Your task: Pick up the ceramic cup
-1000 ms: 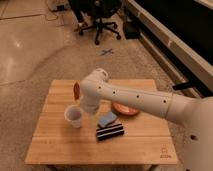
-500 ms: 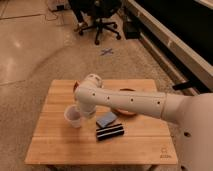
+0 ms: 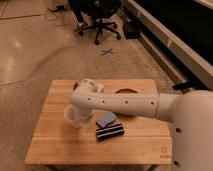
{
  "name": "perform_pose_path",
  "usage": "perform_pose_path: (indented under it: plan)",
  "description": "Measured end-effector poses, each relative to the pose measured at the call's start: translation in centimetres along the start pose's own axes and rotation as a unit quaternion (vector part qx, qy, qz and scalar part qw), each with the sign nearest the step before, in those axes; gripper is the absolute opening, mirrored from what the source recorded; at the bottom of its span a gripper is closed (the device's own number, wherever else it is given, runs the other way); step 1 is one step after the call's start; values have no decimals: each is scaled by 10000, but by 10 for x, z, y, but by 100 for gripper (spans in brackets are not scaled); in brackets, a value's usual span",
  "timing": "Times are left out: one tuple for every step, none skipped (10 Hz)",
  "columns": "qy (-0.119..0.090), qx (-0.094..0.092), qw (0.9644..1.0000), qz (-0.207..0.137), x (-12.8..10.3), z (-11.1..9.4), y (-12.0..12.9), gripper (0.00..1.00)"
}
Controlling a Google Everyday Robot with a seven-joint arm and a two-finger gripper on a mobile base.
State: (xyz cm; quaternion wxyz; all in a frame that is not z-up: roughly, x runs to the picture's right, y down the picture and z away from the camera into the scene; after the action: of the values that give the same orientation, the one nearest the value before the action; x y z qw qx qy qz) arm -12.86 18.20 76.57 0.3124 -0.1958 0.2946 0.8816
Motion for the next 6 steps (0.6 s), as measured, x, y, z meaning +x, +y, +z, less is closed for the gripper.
perform_pose_path:
  plan:
    - [3, 5, 10000, -2, 2, 2, 1, 37]
    - [-6, -19, 10000, 29, 1, 1, 3, 25]
    - [-15, -70, 9999, 88, 1, -4, 6, 15]
    - [-32, -113, 9998, 143, 0, -10, 9, 7]
    - [-63, -151, 9996, 246, -1, -21, 10, 1]
    - [-76, -187, 9992, 331, -2, -31, 11, 0]
